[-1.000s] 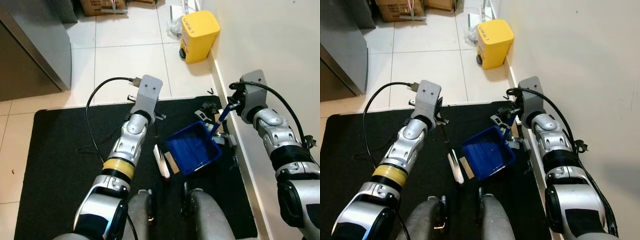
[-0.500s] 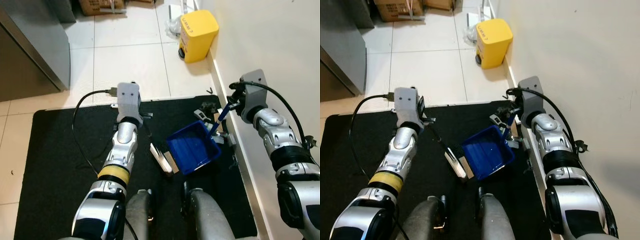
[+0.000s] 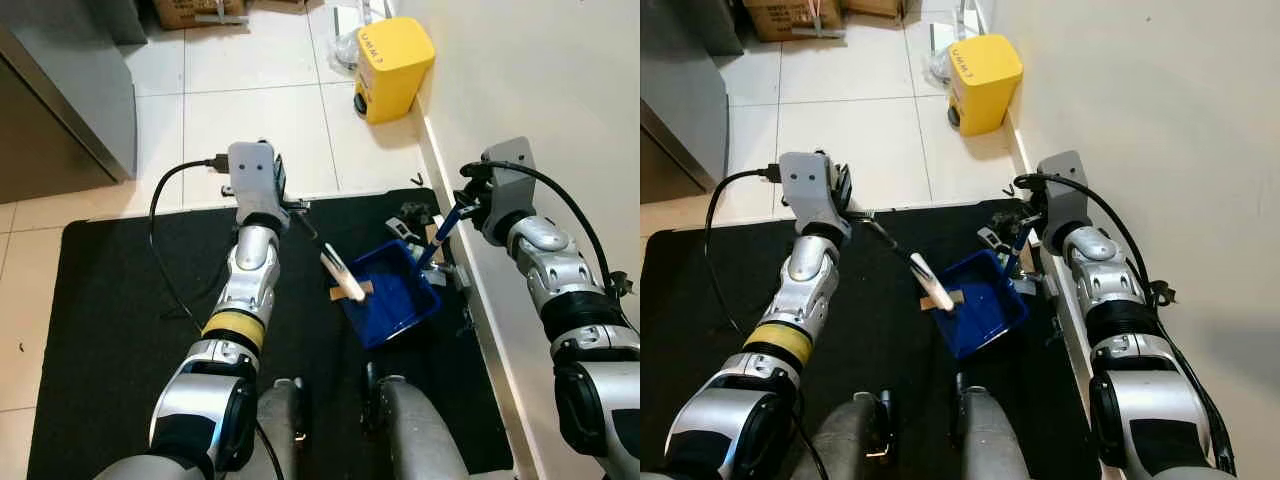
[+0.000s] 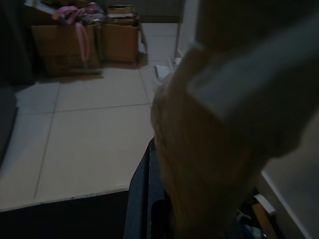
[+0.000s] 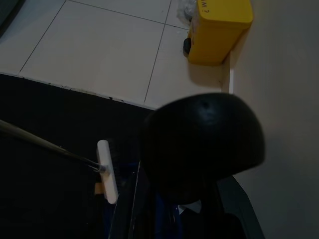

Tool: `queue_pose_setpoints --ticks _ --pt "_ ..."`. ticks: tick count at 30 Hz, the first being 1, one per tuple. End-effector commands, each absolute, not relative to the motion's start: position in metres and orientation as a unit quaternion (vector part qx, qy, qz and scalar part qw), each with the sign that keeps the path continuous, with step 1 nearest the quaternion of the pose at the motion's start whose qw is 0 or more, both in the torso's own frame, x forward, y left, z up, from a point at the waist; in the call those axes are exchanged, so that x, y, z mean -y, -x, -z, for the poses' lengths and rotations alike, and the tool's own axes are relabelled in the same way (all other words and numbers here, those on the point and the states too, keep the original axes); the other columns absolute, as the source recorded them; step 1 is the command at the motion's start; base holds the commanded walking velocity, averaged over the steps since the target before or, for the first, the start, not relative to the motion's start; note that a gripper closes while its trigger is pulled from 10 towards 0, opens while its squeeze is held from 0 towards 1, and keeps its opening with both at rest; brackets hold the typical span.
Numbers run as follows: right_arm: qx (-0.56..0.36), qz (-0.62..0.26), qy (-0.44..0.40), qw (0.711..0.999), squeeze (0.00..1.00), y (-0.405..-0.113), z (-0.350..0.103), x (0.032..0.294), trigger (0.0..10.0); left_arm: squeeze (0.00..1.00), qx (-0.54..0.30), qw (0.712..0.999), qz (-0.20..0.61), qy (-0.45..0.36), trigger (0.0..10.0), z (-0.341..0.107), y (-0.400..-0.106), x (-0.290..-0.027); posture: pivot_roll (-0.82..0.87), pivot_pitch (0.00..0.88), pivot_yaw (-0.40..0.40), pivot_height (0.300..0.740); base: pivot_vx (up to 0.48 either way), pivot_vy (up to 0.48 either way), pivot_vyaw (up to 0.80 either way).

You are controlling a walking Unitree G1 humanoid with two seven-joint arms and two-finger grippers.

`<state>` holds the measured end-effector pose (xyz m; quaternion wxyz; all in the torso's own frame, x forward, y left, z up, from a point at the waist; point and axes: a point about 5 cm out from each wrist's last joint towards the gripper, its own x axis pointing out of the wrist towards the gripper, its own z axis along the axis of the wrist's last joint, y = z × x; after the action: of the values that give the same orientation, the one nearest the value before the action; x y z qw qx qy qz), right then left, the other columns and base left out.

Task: Sweep floor

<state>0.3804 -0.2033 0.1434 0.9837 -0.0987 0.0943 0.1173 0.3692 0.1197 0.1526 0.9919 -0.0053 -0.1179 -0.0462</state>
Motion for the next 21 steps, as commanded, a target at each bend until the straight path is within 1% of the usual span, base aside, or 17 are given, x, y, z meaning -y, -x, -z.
queue_pose_setpoints --ticks 1,7,13,17,19,21 --pt "-0.137 -0.134 0.068 0.979 0.0 -0.373 -0.121 0.198 10.0 0.0 0.141 0.987 0.074 0.014 10.0 -0.159 -0.367 -0.105 -0.1 0.322 -0.036 0.74 0.0 0.0 0.0" --pt "-0.137 -0.134 0.067 0.979 0.0 -0.373 -0.12 0.198 10.0 0.0 0.176 0.98 0.096 0.009 10.0 -0.172 -0.364 -0.102 -0.08 0.317 -0.035 0.74 0.0 0.0 0.0" --pt "-0.136 -0.136 0.062 0.979 0.0 -0.373 -0.119 0.195 10.0 0.0 0.222 0.969 0.11 -0.003 10.0 -0.191 -0.355 -0.108 -0.07 0.312 -0.033 0.74 0.0 0.0 0.0" --pt "-0.136 -0.137 0.061 0.979 0.0 -0.373 -0.119 0.194 10.0 0.0 0.209 0.971 0.115 -0.023 10.0 -0.19 -0.351 -0.111 -0.05 0.311 -0.029 0.74 0.0 0.0 0.0" --pt "-0.136 -0.137 0.06 0.979 0.0 -0.373 -0.118 0.194 10.0 0.0 0.17 0.977 0.124 -0.041 10.0 -0.182 -0.342 -0.117 -0.04 0.312 -0.026 0.74 0.0 0.0 0.0" --pt "-0.137 -0.137 0.06 0.979 0.0 -0.373 -0.118 0.194 10.0 0.0 0.165 0.977 0.125 -0.042 10.0 -0.181 -0.339 -0.119 -0.04 0.312 -0.026 0.74 0.0 0.0 0.0"
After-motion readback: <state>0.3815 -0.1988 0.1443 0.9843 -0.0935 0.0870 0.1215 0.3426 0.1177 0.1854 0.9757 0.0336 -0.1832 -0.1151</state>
